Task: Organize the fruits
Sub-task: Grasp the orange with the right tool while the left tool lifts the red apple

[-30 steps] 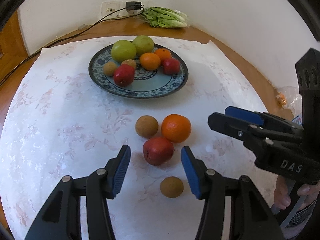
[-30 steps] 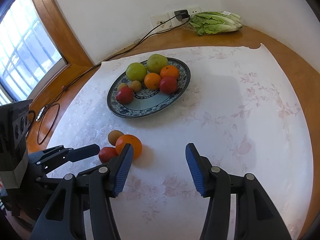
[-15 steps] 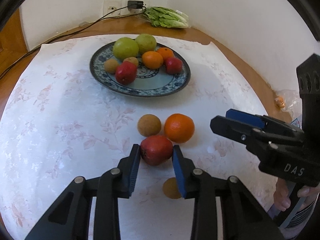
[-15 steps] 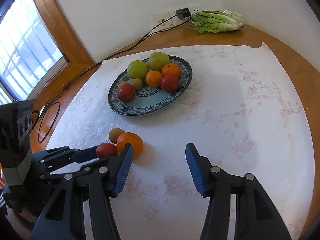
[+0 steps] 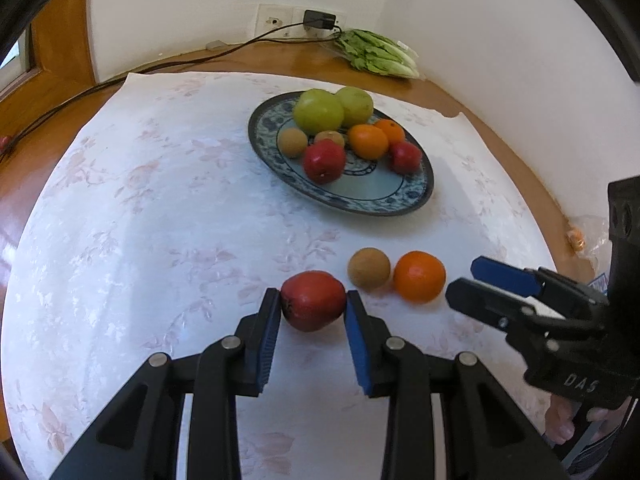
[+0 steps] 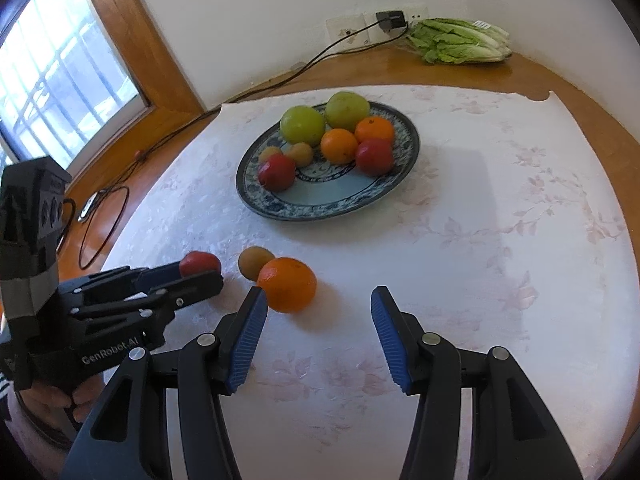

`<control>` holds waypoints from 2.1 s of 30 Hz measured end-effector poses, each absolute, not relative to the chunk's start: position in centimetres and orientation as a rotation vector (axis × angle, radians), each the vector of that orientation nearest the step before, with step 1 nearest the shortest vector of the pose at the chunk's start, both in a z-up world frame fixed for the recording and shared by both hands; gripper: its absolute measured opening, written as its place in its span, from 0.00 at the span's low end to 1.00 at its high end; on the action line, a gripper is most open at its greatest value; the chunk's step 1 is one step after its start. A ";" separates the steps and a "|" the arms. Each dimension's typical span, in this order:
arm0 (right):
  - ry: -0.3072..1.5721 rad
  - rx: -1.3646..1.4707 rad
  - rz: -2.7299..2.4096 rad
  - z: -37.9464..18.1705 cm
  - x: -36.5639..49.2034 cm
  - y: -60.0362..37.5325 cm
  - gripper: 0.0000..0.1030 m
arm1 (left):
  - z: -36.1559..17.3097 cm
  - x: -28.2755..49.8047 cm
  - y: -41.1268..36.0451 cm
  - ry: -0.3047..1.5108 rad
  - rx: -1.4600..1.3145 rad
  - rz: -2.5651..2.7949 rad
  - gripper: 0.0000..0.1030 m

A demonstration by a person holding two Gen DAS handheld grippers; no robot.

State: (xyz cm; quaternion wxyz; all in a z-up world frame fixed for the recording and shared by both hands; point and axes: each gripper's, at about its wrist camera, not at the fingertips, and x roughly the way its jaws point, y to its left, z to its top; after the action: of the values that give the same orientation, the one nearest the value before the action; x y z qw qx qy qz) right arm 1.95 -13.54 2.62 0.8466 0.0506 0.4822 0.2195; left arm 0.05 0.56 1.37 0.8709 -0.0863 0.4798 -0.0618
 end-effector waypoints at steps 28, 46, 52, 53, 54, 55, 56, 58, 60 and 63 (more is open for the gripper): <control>1.044 0.078 0.509 1.1 3.0 -11.2 0.54 | 0.9 0.7 0.7 1.013 -0.190 -0.118 0.33; 1.013 0.076 0.529 0.8 3.1 -11.0 0.37 | 1.0 0.7 0.6 1.015 -0.183 -0.115 0.33; 1.000 0.086 0.536 0.8 2.9 -11.1 0.37 | 1.0 0.7 0.6 1.015 -0.182 -0.115 0.33; 0.999 0.090 0.535 0.8 2.9 -11.1 0.37 | 1.0 0.7 0.6 1.015 -0.181 -0.115 0.33; 0.997 0.094 0.534 0.8 2.9 -11.2 0.37 | 0.9 0.8 0.6 1.016 -0.179 -0.115 0.33; 0.994 0.098 0.534 0.9 2.9 -11.4 0.37 | 0.9 0.8 0.6 1.017 -0.179 -0.115 0.33; 0.990 0.101 0.533 1.0 2.9 -11.5 0.37 | 0.9 0.8 0.6 1.018 -0.179 -0.116 0.33; 0.978 0.110 0.527 1.4 2.9 -11.9 0.37 | 0.9 0.9 0.6 1.020 -0.179 -0.116 0.33; 0.965 0.117 0.524 1.7 3.0 -12.2 0.36 | 0.9 0.9 0.5 1.019 -0.178 -0.118 0.33; 0.958 0.128 0.519 2.1 3.1 -12.7 0.37 | 1.1 1.0 0.3 1.017 -0.174 -0.124 0.33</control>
State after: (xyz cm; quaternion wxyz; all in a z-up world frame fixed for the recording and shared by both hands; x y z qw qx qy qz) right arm 3.11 -12.65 2.08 0.8534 0.0609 0.4551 0.2465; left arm 1.00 0.34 1.11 0.8680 -0.0833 0.4859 -0.0594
